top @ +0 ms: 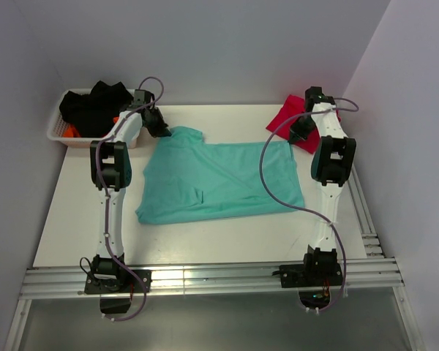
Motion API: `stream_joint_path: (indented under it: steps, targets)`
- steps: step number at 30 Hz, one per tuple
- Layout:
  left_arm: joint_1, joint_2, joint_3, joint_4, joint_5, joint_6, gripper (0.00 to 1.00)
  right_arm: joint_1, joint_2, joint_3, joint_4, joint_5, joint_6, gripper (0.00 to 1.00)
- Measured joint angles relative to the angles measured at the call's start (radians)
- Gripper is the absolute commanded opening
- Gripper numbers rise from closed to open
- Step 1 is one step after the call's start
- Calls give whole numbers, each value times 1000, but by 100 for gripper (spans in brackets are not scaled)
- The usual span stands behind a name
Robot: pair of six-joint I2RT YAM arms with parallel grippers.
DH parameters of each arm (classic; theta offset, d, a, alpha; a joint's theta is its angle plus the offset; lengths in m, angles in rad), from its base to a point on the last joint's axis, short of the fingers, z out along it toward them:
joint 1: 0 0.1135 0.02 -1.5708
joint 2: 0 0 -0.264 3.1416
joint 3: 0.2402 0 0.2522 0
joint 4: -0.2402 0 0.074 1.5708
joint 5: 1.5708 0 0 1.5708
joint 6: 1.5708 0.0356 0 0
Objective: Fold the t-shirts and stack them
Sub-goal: Fold the tshirt
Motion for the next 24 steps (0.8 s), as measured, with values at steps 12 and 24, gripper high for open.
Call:
stream_joint_path:
  steps: [12, 24]
  targets:
    - [0, -137, -110, -37, -13, 4, 0, 0, -113, -48, 23, -43, 0, 0]
    - [-3, -427, -384, 13, -85, 21, 0, 0, -275, -232, 64, -64, -1, 0]
